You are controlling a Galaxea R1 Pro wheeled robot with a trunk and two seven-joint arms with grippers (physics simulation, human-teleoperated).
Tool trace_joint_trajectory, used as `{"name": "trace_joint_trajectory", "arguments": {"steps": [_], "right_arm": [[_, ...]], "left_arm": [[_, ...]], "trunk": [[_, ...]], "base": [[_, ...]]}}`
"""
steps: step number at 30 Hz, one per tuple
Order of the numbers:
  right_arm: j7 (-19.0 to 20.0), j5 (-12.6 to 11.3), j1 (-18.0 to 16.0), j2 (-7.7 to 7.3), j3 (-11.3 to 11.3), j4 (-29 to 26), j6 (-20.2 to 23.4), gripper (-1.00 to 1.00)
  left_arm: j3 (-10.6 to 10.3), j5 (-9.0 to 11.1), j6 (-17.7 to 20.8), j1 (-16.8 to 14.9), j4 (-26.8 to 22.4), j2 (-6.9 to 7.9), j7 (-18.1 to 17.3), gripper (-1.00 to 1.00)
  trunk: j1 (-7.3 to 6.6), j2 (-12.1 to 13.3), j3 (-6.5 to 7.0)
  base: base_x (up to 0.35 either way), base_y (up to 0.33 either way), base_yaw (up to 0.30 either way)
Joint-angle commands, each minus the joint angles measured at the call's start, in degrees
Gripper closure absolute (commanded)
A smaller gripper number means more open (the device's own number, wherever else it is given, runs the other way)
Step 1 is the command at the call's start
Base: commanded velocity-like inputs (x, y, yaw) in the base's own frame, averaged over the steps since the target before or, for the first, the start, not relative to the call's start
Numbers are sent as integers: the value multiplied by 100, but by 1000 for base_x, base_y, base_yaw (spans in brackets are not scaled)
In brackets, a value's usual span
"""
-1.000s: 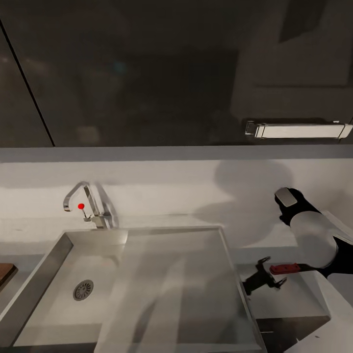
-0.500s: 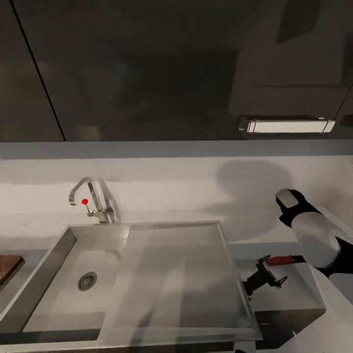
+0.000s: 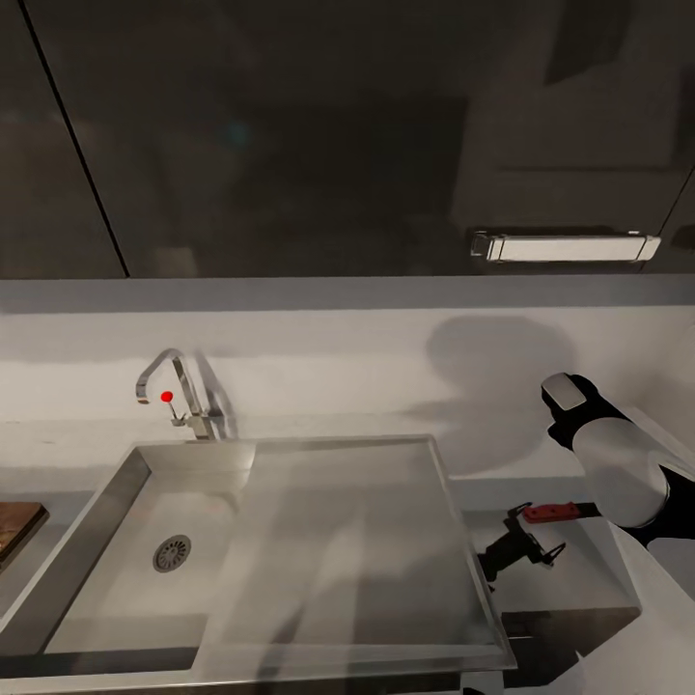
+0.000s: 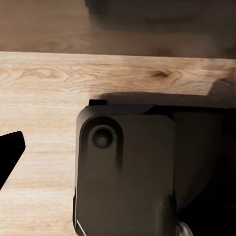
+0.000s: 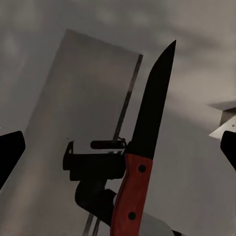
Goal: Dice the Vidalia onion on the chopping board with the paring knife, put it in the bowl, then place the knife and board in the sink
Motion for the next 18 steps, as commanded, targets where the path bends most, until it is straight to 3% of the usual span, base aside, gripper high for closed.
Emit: {"name": "trace_joint_trajectory", "arguments": {"steps": [1,18], "right_arm": [[-30,-44,-3,-3,29,-8,52,-100],[102,-38,-3,-5,29,3,52,-100]], "left_arm": [[-43,59,-19,-5,5,5,-13,-100],[-43,59,-20,-6,5,-2,-18,-100]], "trunk": [[3,-12,-15],[3,-12,-75]], "base": [[0,0,0],[-65,61,0]]}}
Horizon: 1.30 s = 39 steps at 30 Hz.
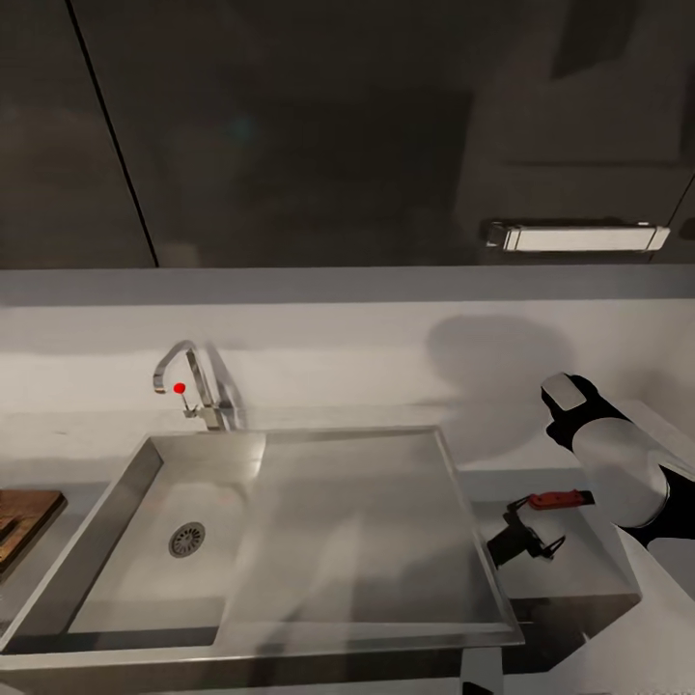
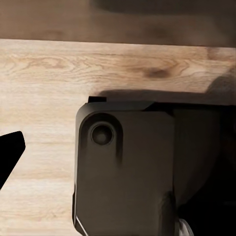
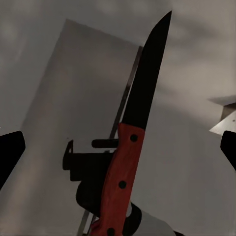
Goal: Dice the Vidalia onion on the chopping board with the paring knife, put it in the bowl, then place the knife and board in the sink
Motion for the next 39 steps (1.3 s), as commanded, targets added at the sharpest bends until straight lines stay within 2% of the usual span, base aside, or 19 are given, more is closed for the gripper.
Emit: {"name": "trace_joint_trajectory", "arguments": {"steps": [1,32,39], "right_arm": [[-30,-42,-3,-2,28,-9,51,-100],[-21,-49,-3,9,28,-9,51,-100],[-19,-49,-3,17,28,-9,51,-100]], "left_arm": [[-43,59,-19,-5,5,4,-13,-100],[-43,59,-17,-4,5,10,-14,-100],[-43,59,-17,-4,5,11,-14,-100]], "trunk": [[3,-12,-16],[3,-12,-280],[3,-12,-300]], "base": [[-8,8,0],[-8,0,0],[-70,75,0]]}}
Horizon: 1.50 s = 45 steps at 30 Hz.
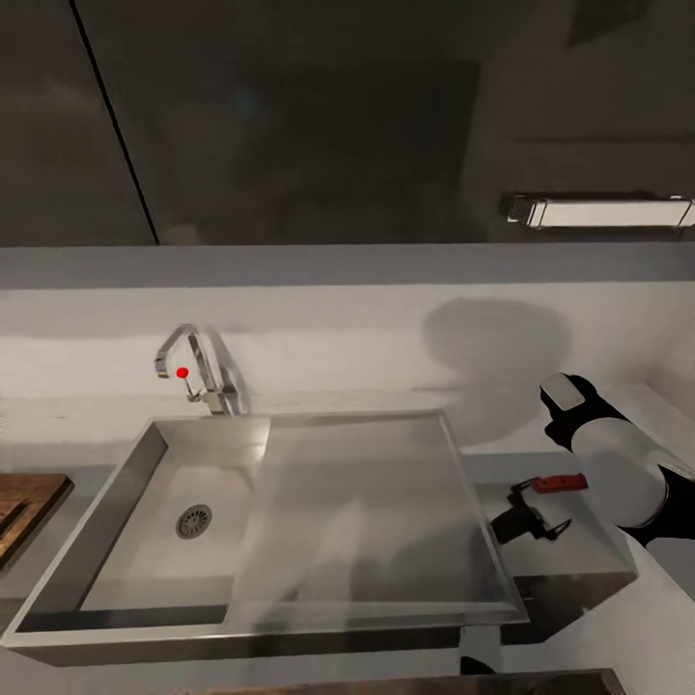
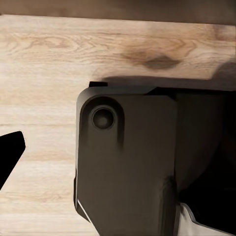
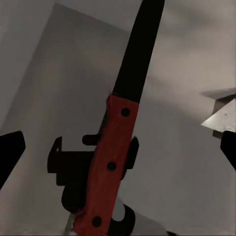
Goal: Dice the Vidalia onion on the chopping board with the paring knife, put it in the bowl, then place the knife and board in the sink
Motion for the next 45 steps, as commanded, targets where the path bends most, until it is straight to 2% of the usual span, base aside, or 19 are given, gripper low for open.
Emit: {"name": "trace_joint_trajectory", "arguments": {"steps": [1,19,45], "right_arm": [[-32,-41,-4,-1,27,-9,51,-100],[-29,-41,-4,-1,27,-9,51,-100],[208,-41,-4,-34,-5,190,45,-100]], "left_arm": [[-43,59,-21,-5,5,5,-14,-100],[-43,57,-23,-4,5,5,-14,-100],[-44,56,-23,-4,7,5,-14,-100]], "trunk": [[3,-11,-12],[3,-11,-17],[3,-11,-226]], "base": [[-11,223,0],[-1,49,0],[27,0,0]]}}
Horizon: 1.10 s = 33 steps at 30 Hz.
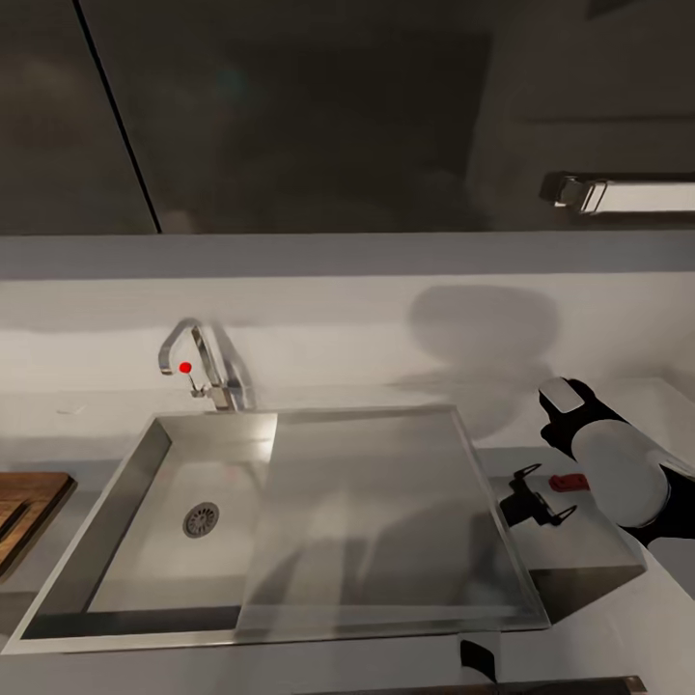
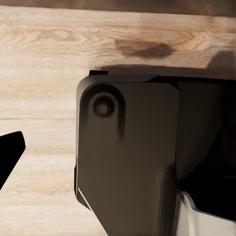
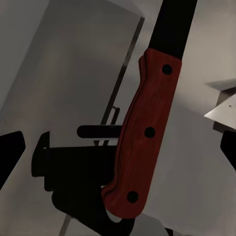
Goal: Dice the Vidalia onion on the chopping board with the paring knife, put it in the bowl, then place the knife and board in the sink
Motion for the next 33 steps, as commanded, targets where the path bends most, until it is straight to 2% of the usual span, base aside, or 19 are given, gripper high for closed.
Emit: {"name": "trace_joint_trajectory", "arguments": {"steps": [1,6,12,20,27,33], "right_arm": [[-27,-42,-3,-2,30,-8,50,-100],[4,-42,-3,-42,28,-8,53,-100],[275,-35,-3,-135,29,7,56,-100],[341,-34,-3,-165,30,15,56,-100],[375,-34,-3,-285,29,150,56,-100],[773,-34,-3,-389,28,361,56,-100]], "left_arm": [[-43,58,-19,-4,4,4,-13,-100],[-43,59,-15,-5,10,4,-13,-100],[-45,57,-17,-4,12,4,-13,-100],[-48,57,-15,-6,12,-4,-13,-100],[-49,56,-15,-6,27,-4,-13,-100],[-46,53,-15,-6,45,-4,-13,-100]], "trunk": [[3,-11,-13],[3,-11,-17],[3,-11,-18],[3,-11,-18],[3,-11,-18],[3,-11,-18]], "base": [[0,0,0],[0,0,0],[0,0,0],[0,0,0],[0,0,0],[0,0,0]]}}
